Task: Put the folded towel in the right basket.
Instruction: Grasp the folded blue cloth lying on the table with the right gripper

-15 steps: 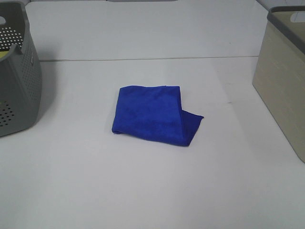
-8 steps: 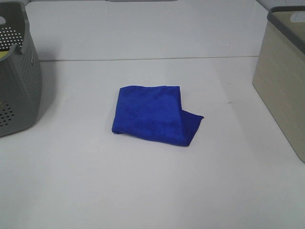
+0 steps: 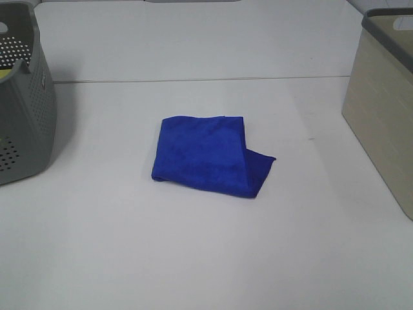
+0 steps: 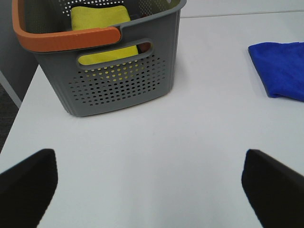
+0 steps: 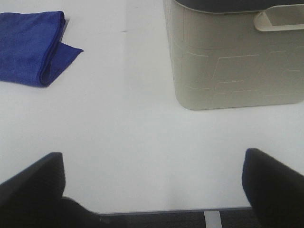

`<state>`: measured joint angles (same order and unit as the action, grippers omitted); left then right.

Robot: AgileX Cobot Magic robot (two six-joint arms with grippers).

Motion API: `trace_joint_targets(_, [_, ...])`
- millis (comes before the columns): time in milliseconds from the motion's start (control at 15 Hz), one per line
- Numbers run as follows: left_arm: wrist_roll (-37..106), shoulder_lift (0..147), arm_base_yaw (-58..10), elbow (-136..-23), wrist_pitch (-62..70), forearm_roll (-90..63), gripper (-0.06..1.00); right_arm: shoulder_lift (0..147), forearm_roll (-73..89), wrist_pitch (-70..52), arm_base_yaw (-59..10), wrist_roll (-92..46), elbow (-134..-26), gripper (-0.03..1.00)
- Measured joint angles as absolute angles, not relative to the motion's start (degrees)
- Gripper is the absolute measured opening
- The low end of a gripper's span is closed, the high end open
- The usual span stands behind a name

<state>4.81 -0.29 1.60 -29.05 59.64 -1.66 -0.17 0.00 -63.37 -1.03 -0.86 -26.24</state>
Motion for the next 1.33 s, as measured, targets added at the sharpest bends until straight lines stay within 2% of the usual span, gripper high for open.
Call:
trace_joint_targets(1000, [4.8, -0.3, 1.6, -29.0, 59.6, -1.9, 0.98, -0.2, 0.0, -63.3, -1.0, -2.2, -26.2, 0.97])
trace_joint_targets(1133, [4.8, -0.3, 1.6, -29.0, 59.6, -1.9, 0.98, 7.8, 0.8, -64.3, -1.0, -2.8, -30.4, 0.96])
trace_joint_targets(1333, [4.8, -0.3, 1.6, -29.0, 59.6, -1.9, 0.98, 32.7, 3.7, -69.5, -1.0, -2.8, -45.6, 0.95])
